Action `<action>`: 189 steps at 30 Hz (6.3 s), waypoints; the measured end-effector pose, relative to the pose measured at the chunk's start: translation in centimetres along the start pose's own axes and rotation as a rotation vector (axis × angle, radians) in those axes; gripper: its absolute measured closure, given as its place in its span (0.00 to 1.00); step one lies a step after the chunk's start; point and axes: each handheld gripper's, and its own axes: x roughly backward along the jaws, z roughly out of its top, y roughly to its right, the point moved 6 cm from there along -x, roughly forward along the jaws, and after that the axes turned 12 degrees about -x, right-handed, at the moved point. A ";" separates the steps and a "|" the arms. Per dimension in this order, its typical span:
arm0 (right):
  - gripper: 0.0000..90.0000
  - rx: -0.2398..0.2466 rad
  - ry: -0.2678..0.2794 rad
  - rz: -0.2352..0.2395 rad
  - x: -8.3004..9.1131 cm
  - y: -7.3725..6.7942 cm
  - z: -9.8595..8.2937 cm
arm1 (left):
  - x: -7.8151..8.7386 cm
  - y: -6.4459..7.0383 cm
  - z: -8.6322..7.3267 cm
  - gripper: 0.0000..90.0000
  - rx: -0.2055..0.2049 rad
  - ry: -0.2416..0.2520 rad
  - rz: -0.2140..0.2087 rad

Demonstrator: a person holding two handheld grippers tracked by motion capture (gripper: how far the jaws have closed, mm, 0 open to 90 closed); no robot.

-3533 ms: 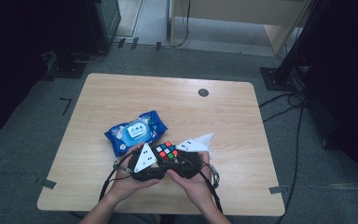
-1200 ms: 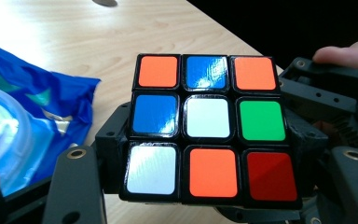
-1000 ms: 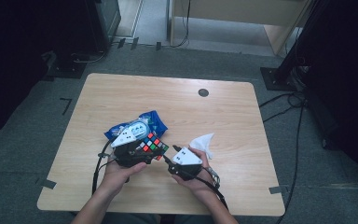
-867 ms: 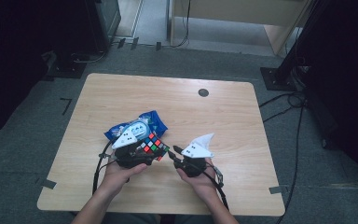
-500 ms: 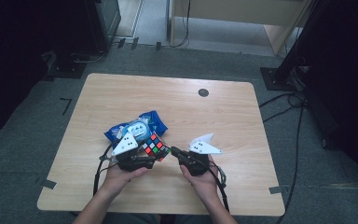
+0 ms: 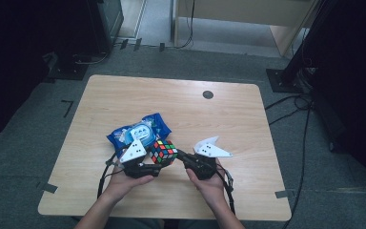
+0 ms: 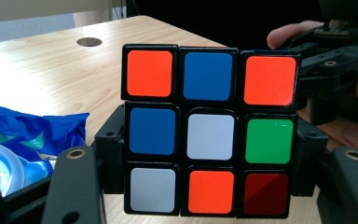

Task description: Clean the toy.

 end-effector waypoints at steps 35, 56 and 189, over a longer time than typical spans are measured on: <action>0.73 0.131 -0.208 -0.423 1.0 12.1 -2.1 | 0.0 -0.3 -0.4 0.38 -0.024 -0.039 0.038; 0.96 0.079 0.026 -0.017 3.2 -0.9 3.4 | -0.9 0.6 -0.9 0.38 -0.061 -0.069 0.034; 0.38 0.122 -0.217 -0.219 -0.6 -4.0 0.2 | -2.2 2.7 -0.7 0.35 -0.209 -0.146 0.108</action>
